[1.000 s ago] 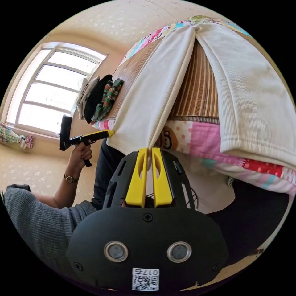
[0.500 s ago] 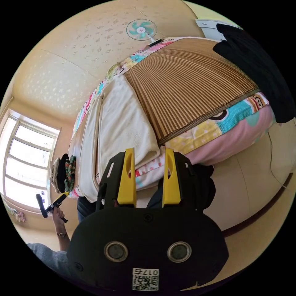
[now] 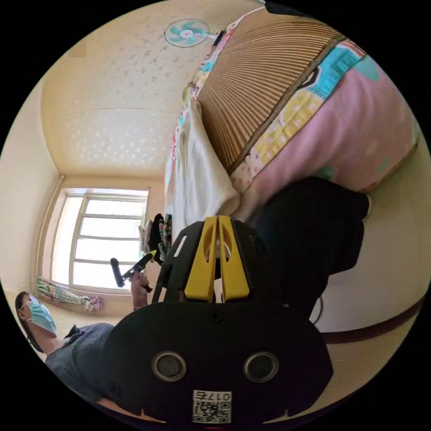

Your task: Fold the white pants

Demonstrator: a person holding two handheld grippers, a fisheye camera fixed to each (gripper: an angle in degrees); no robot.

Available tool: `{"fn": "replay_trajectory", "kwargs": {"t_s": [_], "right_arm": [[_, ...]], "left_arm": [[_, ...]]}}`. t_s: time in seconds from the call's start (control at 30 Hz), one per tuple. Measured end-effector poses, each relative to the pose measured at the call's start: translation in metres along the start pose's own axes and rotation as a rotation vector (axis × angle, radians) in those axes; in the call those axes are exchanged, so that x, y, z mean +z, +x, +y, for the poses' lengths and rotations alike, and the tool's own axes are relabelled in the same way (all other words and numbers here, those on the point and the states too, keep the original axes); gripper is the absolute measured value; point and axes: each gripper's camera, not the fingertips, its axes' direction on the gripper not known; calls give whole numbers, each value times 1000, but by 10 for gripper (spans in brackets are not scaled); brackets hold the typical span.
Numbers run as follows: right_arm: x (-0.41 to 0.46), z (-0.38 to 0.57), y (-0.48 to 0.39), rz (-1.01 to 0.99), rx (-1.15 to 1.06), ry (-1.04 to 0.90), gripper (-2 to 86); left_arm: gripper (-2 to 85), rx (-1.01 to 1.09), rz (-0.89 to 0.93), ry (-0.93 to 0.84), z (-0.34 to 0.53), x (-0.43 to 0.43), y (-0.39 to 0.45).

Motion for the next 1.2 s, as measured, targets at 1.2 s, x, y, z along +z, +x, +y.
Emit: {"fn": "replay_trajectory", "kwargs": {"t_s": [1.2], "right_arm": [[168,101,-178,90,-649,-187,26]], "left_arm": [[159,110,830,128,-8,31,-144]]}}
